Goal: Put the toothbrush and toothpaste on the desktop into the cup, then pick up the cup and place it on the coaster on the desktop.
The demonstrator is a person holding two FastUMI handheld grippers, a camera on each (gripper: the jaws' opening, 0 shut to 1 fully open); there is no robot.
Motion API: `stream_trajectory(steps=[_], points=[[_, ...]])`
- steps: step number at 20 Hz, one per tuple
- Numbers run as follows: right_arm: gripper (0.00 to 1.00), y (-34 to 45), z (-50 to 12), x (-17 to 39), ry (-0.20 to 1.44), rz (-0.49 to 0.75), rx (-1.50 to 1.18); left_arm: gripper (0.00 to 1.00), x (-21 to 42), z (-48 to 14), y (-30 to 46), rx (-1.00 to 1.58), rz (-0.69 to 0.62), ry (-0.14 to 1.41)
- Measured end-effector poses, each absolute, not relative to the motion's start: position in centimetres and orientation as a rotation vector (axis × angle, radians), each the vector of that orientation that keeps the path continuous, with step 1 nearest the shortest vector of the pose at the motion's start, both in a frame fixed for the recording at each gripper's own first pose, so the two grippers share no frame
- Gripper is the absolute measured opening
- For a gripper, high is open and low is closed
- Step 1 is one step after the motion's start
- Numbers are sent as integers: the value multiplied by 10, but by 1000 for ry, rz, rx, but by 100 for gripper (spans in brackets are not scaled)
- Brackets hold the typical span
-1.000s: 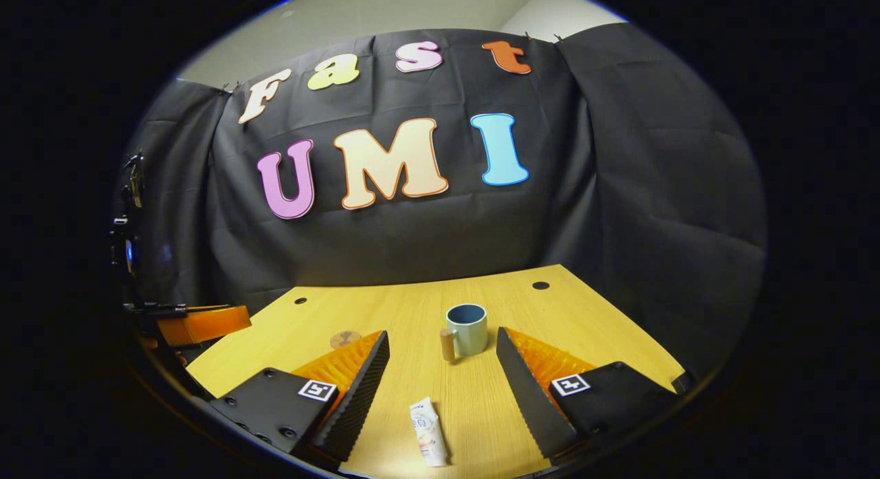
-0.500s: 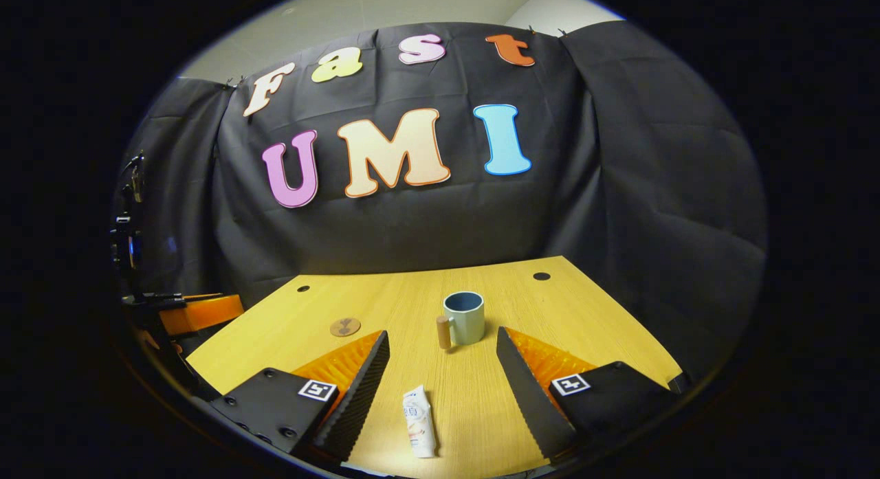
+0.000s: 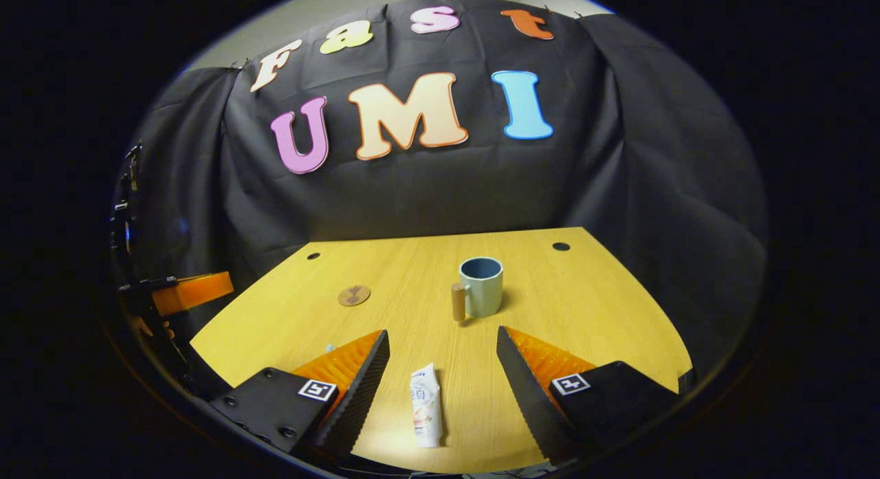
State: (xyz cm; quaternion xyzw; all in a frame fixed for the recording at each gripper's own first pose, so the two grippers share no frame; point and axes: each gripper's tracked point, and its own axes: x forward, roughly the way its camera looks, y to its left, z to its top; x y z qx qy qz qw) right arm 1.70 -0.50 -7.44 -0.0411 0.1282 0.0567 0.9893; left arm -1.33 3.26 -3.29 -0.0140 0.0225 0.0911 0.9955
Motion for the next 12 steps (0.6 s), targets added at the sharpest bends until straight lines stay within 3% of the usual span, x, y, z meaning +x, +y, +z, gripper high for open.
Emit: stream_trajectory(steps=[10,11,12], points=[[94,21,-167,53,501,167,-170,93,-37,-52,74,-90,315,75],[98,22,-178,52,535,165,-175,93,-39,-55,77,-94,325,78],[93,22,-186,54,561,160,-180,93,-40,-56,79,-99,331,79]])
